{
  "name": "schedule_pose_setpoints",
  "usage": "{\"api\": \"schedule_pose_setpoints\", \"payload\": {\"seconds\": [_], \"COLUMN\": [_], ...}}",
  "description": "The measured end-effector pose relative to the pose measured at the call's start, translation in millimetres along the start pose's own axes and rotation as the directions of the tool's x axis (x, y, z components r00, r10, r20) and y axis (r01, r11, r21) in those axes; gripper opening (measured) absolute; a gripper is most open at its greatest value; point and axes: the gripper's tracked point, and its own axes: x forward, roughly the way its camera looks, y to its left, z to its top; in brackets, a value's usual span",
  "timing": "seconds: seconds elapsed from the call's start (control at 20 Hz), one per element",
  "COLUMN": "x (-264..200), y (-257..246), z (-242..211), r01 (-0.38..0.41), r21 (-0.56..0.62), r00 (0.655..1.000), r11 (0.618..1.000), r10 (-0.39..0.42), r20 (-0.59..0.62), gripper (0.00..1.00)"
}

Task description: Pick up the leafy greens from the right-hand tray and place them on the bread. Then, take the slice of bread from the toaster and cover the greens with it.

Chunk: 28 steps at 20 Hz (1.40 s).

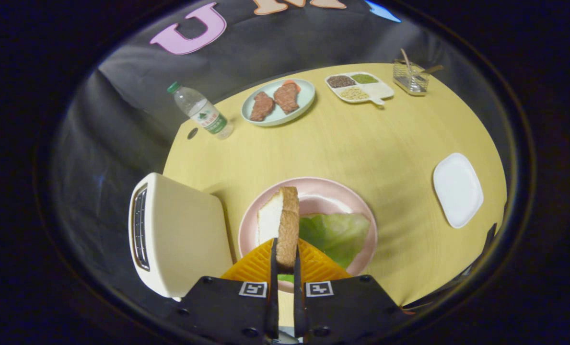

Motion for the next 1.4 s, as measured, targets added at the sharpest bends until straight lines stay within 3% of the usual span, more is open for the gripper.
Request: {"api": "schedule_pose_setpoints", "payload": {"seconds": [0.3, 0.5, 0.85, 1.05, 1.4], "x": [15.1, 25.0, 17.2, 0.1, -43.7], "y": [-24.4, -34.5, -52.1, -41.3, -50.0], "z": [-7.2, -11.0, -16.2, -21.7, 7.2], "r01": [0.062, 0.089, 0.139, 0.125, 0.189], "r21": [0.071, 0.072, 0.078, 0.079, -0.013], "r00": [0.998, 0.995, 0.987, 0.988, 0.982], "r11": [0.996, 0.993, 0.987, 0.989, 0.982], "r10": [-0.06, -0.085, -0.131, -0.116, -0.189], "r20": [-0.032, -0.06, -0.095, -0.1, -0.015], "gripper": [0.17, 0.24, 0.7, 0.97, 0.97]}}
